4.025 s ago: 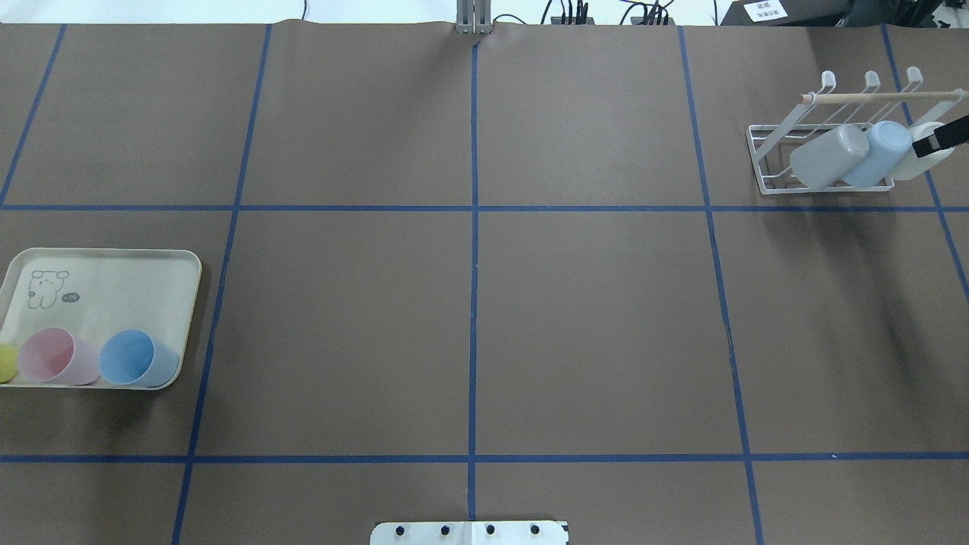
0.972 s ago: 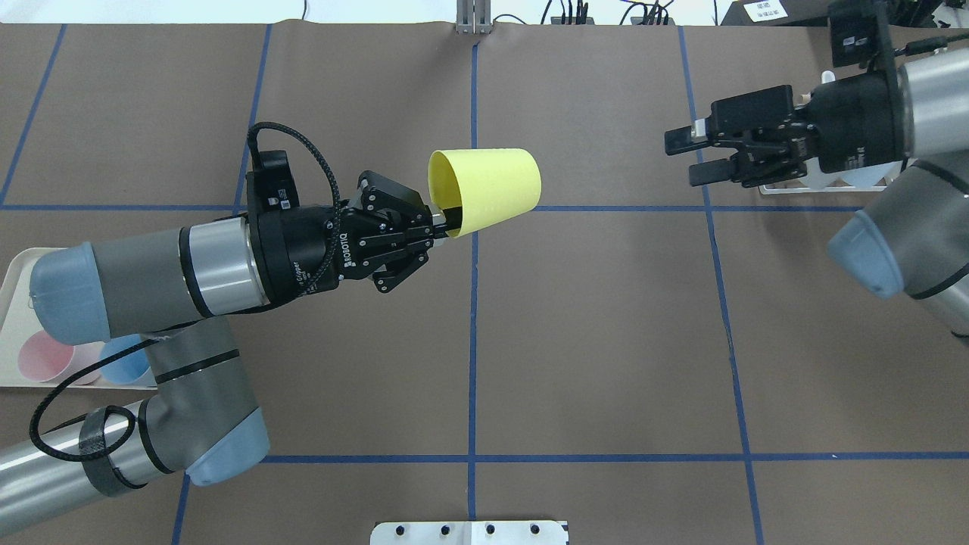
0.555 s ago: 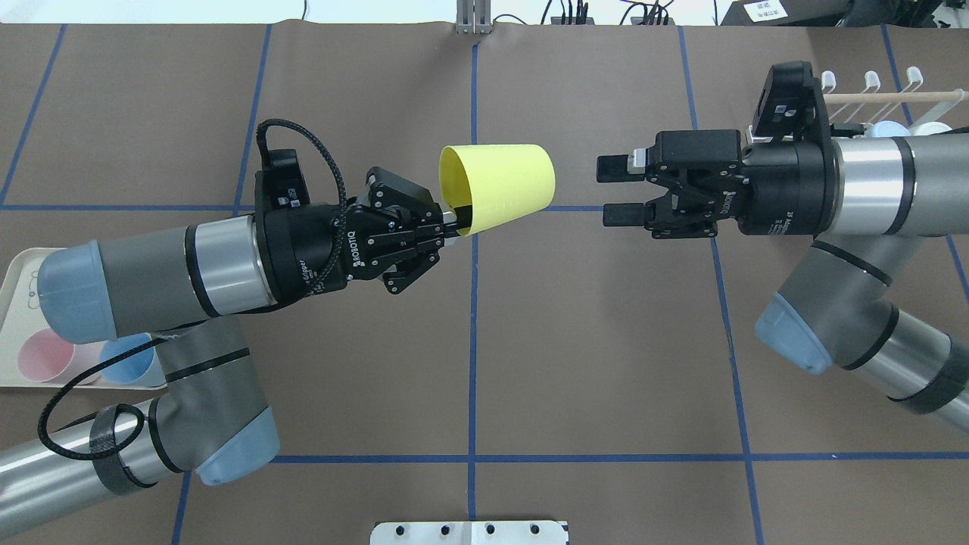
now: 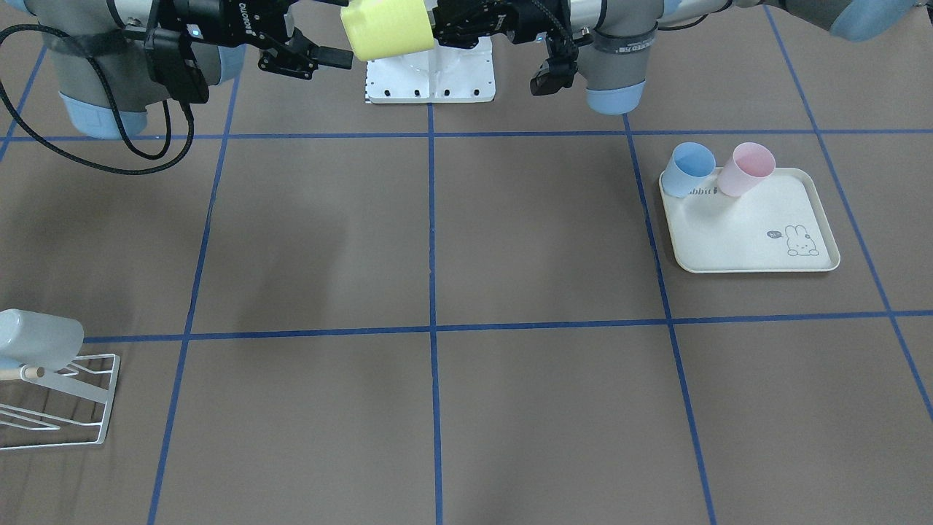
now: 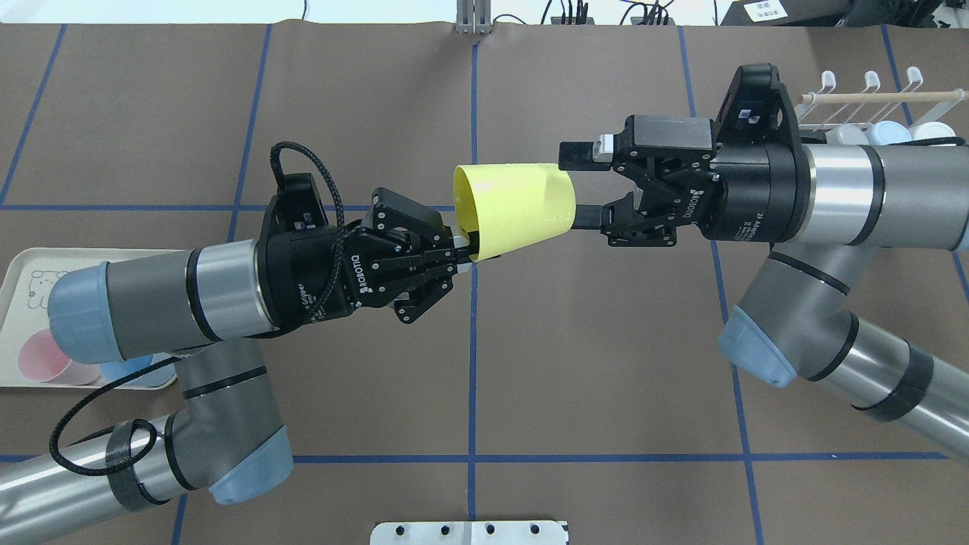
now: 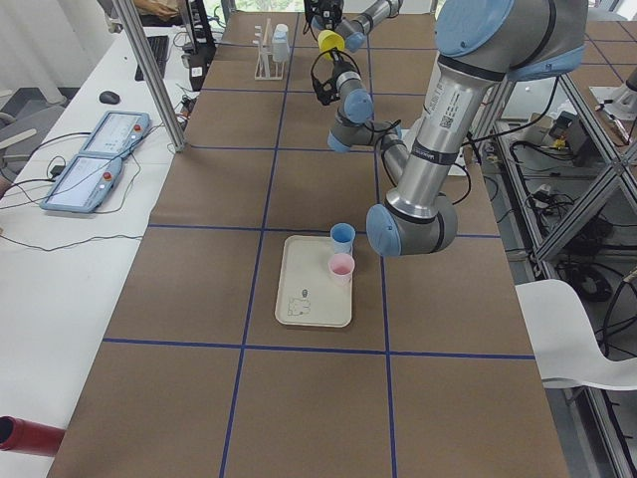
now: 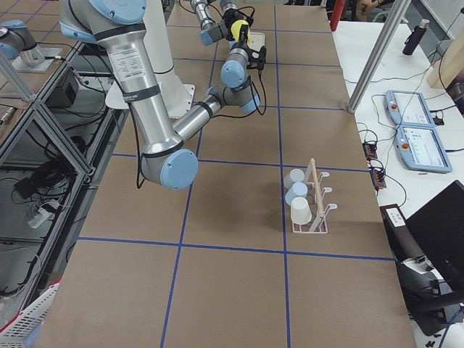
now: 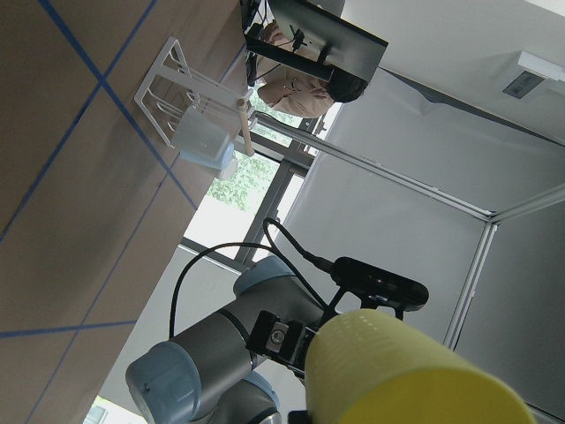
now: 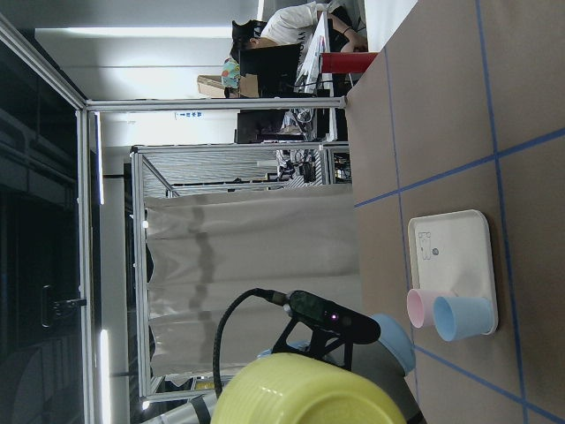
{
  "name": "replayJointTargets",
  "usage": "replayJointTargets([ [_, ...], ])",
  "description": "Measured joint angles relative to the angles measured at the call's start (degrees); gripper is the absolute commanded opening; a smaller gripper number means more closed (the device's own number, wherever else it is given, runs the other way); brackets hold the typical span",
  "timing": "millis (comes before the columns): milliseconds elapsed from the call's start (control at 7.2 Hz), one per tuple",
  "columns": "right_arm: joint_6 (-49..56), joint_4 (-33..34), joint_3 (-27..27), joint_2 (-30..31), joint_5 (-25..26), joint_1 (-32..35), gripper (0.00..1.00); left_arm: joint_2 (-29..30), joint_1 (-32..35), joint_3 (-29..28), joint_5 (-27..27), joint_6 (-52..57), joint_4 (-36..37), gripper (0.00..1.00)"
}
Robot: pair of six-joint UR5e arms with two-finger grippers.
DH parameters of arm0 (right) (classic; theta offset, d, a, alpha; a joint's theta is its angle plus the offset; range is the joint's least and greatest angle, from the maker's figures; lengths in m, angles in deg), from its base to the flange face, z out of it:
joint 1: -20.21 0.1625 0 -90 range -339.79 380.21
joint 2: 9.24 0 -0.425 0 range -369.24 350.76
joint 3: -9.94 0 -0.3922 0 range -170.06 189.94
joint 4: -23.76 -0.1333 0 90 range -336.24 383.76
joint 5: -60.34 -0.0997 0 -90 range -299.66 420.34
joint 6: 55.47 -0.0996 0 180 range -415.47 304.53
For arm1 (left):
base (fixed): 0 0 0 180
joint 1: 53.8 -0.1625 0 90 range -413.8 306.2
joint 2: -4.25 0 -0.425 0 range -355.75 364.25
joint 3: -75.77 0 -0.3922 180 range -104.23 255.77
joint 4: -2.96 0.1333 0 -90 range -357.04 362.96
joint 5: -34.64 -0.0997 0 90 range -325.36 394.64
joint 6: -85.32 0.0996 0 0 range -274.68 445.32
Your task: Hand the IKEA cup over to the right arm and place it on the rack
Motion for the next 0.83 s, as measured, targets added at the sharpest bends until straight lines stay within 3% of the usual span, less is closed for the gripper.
replayJointTargets([
  [833,-2.1,-3.4,-0.1,-0.4,4.4,-2.8,0.95,0.4,-1.8,-0.3,0.0,-1.6,-4.5,0.0],
])
